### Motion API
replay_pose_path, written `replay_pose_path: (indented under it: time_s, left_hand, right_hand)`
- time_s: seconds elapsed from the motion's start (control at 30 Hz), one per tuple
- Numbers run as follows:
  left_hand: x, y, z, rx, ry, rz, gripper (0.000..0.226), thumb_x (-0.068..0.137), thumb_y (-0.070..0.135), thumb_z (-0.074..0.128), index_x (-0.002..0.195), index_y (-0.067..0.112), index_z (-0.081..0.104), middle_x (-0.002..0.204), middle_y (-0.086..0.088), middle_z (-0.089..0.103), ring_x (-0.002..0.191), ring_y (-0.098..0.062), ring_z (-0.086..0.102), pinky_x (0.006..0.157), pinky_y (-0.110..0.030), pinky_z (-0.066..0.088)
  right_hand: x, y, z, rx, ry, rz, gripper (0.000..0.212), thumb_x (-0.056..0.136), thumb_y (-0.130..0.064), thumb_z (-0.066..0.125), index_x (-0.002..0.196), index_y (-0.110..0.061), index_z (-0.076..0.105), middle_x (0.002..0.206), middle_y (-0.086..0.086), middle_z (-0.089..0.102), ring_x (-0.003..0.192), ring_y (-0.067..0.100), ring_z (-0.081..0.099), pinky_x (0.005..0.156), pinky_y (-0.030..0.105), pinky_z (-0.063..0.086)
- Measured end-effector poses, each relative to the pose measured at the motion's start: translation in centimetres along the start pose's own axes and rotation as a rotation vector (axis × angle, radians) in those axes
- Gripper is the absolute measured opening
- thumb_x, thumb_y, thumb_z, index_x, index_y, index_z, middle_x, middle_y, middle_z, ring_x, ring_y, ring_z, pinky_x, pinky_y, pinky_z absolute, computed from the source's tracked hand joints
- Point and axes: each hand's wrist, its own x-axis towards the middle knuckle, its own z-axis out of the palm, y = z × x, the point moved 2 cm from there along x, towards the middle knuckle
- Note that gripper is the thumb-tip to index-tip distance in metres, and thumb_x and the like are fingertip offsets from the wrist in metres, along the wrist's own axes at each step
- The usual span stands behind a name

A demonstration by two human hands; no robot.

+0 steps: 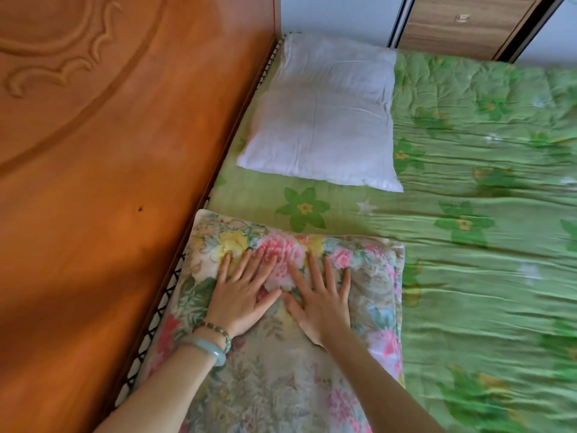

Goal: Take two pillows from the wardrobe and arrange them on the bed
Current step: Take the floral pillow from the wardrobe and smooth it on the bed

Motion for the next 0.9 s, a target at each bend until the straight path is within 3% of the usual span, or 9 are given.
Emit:
replay_pose_path:
  time_s: [0.07, 0.23, 0.4, 0.47, 0.57, 0.67, 0.77, 0.83, 0.9]
  left_hand:
    - [-0.5, -0.3, -1.0, -0.019, -0.011, 0.036, 0.071, 0.087, 0.069, -0.009, 0.150, 0.039, -0.017, 0.160, 0.010, -0.014, 0.150, -0.017, -0.012, 0.118, -0.043, -0.017]
    - [-7.4, -3.0, -0.7, -0.169, 0.036, 0.006, 0.066, 0.097, 0.067, 0.002, 0.155, 0.037, -0.001, 0.164, 0.005, 0.000, 0.151, -0.014, -0.006, 0.119, -0.043, 0.000]
    - [-8.4, -4.5, 1.1, -0.165, -0.056, -0.024, 0.082, 0.081, 0.075, -0.019, 0.149, 0.031, -0.022, 0.157, 0.007, -0.029, 0.146, -0.012, -0.027, 0.118, -0.037, -0.017]
    - [-8.4, -4.8, 0.8, -0.191, -0.046, -0.042, 0.074, 0.088, 0.072, -0.009, 0.150, 0.035, -0.022, 0.157, 0.005, -0.031, 0.146, -0.013, -0.027, 0.120, -0.039, -0.014]
    - [-9.6, -6.5, 1.2, -0.444, 0.222, -0.307, 0.063, 0.102, 0.044, 0.030, 0.157, 0.023, 0.006, 0.165, -0.011, 0.005, 0.151, -0.031, 0.007, 0.119, -0.055, 0.016]
    - [-9.8, -8.3, 1.9, -0.977, 0.184, -0.806, 0.065, 0.102, 0.051, 0.032, 0.152, 0.011, 0.026, 0.155, -0.016, 0.034, 0.141, -0.035, 0.033, 0.114, -0.051, 0.029]
    - [-10.1, -8.8, 2.0, -1.069, 0.196, -0.958, 0.050, 0.104, 0.038, 0.037, 0.129, 0.000, 0.057, 0.127, -0.023, 0.060, 0.114, -0.041, 0.056, 0.095, -0.048, 0.046]
    - [-10.0, -8.8, 1.6, -1.061, 0.245, -0.990, 0.046, 0.103, 0.037, 0.043, 0.119, -0.001, 0.064, 0.115, -0.023, 0.065, 0.101, -0.041, 0.060, 0.084, -0.046, 0.049]
    - [-9.9, -9.0, 1.3, -0.988, 0.295, -1.011, 0.042, 0.100, 0.037, 0.049, 0.112, 0.000, 0.066, 0.107, -0.021, 0.067, 0.092, -0.039, 0.060, 0.078, -0.044, 0.048]
  right_hand:
    - [-0.6, 0.2, -1.2, 0.041, -0.035, -0.034, 0.059, 0.090, -0.067, 0.004, 0.139, -0.050, -0.024, 0.154, -0.007, -0.026, 0.144, 0.023, -0.022, 0.111, 0.056, -0.020]
    - [-7.2, 4.0, -2.1, 0.085, 0.020, 0.085, 0.060, 0.087, -0.067, -0.005, 0.142, -0.048, -0.019, 0.155, -0.005, -0.021, 0.143, 0.021, -0.023, 0.113, 0.046, -0.021]
    - [-8.1, 4.8, -0.8, 0.049, -0.080, 0.118, 0.060, 0.096, -0.058, 0.010, 0.142, -0.040, -0.024, 0.151, -0.003, -0.031, 0.143, 0.021, -0.025, 0.116, 0.048, -0.011]
    - [-7.7, 4.9, -1.6, 0.118, -0.125, 0.065, 0.060, 0.096, -0.058, 0.010, 0.145, -0.039, -0.017, 0.152, -0.005, -0.029, 0.143, 0.019, -0.024, 0.117, 0.046, -0.011]
    - [-8.2, 6.8, -3.3, 0.504, 0.152, 0.283, 0.059, 0.099, -0.050, 0.023, 0.150, -0.020, 0.022, 0.159, 0.009, 0.015, 0.146, 0.028, 0.011, 0.117, 0.045, 0.014]
    - [-8.3, 10.4, -3.2, 0.851, 0.248, 0.809, 0.050, 0.098, -0.037, 0.043, 0.137, -0.005, 0.043, 0.128, 0.023, 0.053, 0.121, 0.035, 0.046, 0.097, 0.044, 0.037]
    - [-8.0, 12.1, -2.5, 1.120, 0.139, 1.014, 0.042, 0.094, -0.037, 0.053, 0.094, 0.004, 0.065, 0.073, 0.015, 0.057, 0.072, 0.027, 0.055, 0.063, 0.036, 0.043]
    - [-7.8, 12.3, -2.2, 1.196, 0.091, 1.029, 0.038, 0.090, -0.038, 0.061, 0.073, -0.004, 0.063, 0.064, 0.012, 0.054, 0.059, 0.023, 0.050, 0.058, 0.036, 0.045]
    - [-7.6, 12.4, -1.7, 1.231, 0.103, 1.017, 0.027, 0.087, -0.032, 0.067, 0.077, -0.007, 0.065, 0.072, 0.015, 0.063, 0.066, 0.026, 0.057, 0.066, 0.040, 0.053]
